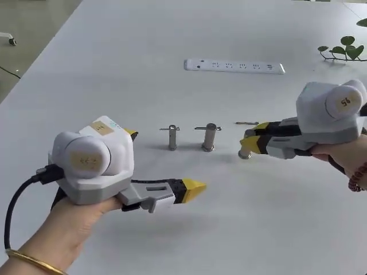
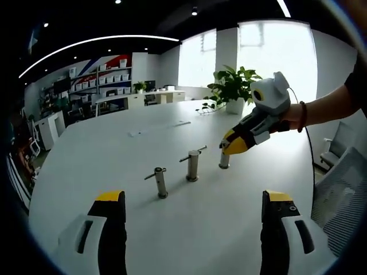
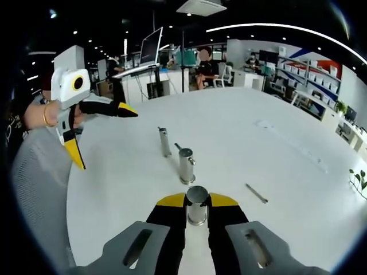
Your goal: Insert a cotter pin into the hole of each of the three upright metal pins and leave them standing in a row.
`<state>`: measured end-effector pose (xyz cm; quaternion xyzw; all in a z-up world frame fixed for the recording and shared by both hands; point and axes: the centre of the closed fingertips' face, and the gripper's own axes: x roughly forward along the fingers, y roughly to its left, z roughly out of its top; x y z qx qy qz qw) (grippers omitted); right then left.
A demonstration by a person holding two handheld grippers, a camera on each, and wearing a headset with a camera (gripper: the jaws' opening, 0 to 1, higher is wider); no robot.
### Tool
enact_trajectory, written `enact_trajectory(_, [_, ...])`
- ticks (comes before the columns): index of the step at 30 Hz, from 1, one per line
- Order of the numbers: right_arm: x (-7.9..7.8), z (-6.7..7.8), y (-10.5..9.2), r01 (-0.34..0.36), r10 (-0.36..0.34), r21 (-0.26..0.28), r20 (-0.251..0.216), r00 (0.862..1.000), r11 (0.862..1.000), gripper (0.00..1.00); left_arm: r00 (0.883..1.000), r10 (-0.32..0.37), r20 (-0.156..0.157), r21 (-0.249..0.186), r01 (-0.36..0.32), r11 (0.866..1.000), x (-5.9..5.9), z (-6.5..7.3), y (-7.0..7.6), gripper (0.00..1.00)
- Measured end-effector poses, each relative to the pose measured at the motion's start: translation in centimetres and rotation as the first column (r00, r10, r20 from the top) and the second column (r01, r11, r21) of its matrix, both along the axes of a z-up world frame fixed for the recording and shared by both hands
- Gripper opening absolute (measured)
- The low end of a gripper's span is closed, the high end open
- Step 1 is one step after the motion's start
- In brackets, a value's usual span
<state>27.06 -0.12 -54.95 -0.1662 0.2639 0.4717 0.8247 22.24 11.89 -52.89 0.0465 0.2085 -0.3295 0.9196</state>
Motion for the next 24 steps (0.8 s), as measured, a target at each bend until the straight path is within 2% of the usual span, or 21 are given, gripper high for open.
enact_trajectory(4, [-0.9,0.1,0.9,-0.009,0.009,0.029,-0.009,1.0,1.0,0.08,1.0,0.007,-0.002,-0.011,-0.007,1.0,-0.3,0.2,0.2,0.99])
enact_trajectory(14, [-2.2,0.1,2.7,-0.026,0.027,0.055,-0.011,1.0,0.998,0.08,1.0,0.02,0.006,-0.015,-0.02,1.0,-1.1,0.6,0.7,0.99])
enact_trajectory(24, [-3.4,-0.7,4.1,-0.054,0.055,0.051,-0.011,0.998,0.997,0.08,0.999,0.04,0.005,-0.027,-0.04,0.999,-1.2,0.7,1.2,0.99])
